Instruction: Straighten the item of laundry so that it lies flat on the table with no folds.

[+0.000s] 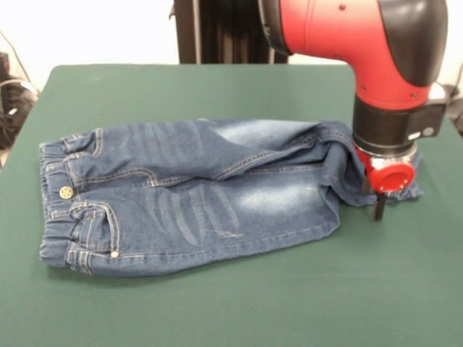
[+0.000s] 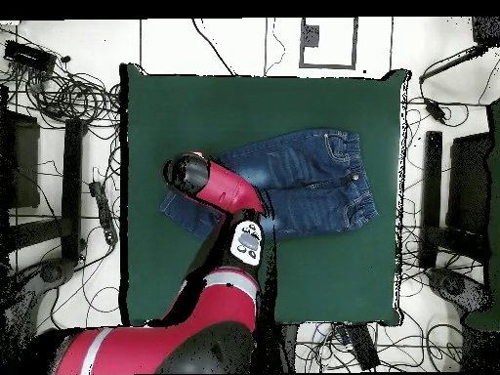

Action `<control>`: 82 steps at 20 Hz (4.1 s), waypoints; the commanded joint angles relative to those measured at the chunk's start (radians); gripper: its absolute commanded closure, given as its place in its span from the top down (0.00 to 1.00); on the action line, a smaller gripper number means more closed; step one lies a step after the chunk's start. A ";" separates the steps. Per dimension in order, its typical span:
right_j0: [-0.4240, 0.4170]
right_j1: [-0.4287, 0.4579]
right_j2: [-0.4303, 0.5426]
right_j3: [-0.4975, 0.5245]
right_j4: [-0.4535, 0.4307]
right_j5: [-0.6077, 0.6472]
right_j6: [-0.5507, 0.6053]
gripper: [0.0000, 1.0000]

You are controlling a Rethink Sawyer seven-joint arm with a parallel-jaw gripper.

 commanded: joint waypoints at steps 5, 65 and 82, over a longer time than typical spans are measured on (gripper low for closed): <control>0.102 0.029 0.056 0.150 0.010 -0.039 0.199 1.00; 0.104 -0.069 0.211 0.406 0.066 -0.304 0.174 1.00; 0.060 0.206 0.116 0.073 0.021 -0.216 0.070 1.00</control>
